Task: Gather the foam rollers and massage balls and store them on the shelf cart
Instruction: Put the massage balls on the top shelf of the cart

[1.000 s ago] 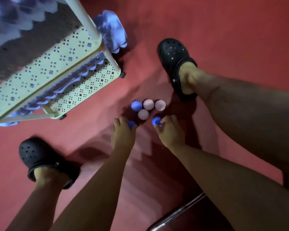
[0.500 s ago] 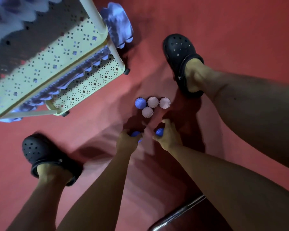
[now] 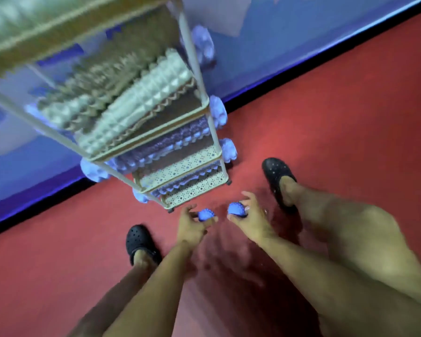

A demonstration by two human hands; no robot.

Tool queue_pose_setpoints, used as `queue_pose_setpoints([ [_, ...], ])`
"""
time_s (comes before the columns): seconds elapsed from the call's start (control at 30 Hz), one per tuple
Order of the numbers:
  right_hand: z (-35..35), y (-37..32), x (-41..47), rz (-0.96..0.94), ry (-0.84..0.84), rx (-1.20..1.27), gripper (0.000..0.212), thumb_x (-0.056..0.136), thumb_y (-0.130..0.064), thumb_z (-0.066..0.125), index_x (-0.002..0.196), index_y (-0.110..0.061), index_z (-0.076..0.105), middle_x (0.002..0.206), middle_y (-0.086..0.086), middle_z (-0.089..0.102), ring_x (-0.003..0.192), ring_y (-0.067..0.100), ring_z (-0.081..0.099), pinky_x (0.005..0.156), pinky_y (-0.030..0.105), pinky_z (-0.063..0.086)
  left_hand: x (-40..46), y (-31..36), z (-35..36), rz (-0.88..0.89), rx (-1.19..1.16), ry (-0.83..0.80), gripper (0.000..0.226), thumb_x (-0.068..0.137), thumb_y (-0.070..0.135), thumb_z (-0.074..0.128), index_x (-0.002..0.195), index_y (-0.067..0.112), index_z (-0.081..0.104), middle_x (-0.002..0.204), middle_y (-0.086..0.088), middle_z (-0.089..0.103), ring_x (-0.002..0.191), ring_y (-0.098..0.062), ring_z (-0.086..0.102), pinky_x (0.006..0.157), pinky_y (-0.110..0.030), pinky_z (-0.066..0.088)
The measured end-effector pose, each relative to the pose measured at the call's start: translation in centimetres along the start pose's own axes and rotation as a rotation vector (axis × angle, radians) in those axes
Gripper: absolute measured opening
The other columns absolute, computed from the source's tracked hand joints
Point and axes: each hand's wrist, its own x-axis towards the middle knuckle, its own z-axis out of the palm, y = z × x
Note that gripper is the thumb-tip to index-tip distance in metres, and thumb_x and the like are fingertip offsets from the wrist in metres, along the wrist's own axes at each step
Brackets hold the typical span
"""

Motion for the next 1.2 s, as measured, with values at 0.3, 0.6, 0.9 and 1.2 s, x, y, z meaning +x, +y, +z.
queue_pose_setpoints([
  [0.3,-6.3,-26.9,-2.9,-0.616,0.018,-0.038,0.054,0.079,-0.015,0.084,0.124,-0.027,0.055,0.119,-0.004,0.067,0.105,0.012,0.066,0.092,0.032,0.054,-13.5,20.2,-10.8,0.605,-0.142,0.339,0.053,0.079,0.008,0.086,0.121,0.009,0.052,0.106,0.002,0.062,0.068,0.017,0.061,0.063,-0.007,0.049],
  [0.6,-10.7,-52.5,-7.5,-1.118,0.159,-0.14,0.043,0.087,-0.022,0.077,0.126,-0.023,0.06,0.124,-0.005,0.053,0.105,0.015,0.061,0.087,0.034,0.054,-23.1,37.7,-20.5,1.057,-0.01,0.58,0.051,0.083,0.023,0.085,0.126,0.018,0.059,0.126,0.002,0.051,0.104,-0.009,0.065,0.087,-0.019,0.054],
  [0.9,-11.4,-64.8,-5.0,-1.121,0.275,-0.289,0.044,0.093,-0.03,0.072,0.131,-0.022,0.053,0.123,0.0,0.055,0.106,0.015,0.052,0.091,0.039,0.05,-22.7,48.1,-27.7,1.094,0.214,0.804,0.053,0.089,0.035,0.078,0.134,0.022,0.054,0.124,0.0,0.061,0.1,-0.015,0.067,0.09,-0.037,0.058],
  [1.2,-9.3,-66.0,-1.8,-0.994,0.297,-0.284,0.024,0.099,-0.035,0.063,0.115,-0.018,0.059,0.119,0.002,0.053,0.102,0.015,0.056,0.077,0.029,0.045,-19.8,49.5,-29.1,0.917,0.311,0.891,0.025,0.1,0.038,0.06,0.112,0.016,0.059,0.124,-0.006,0.063,0.093,-0.015,0.06,0.066,-0.025,0.049],
])
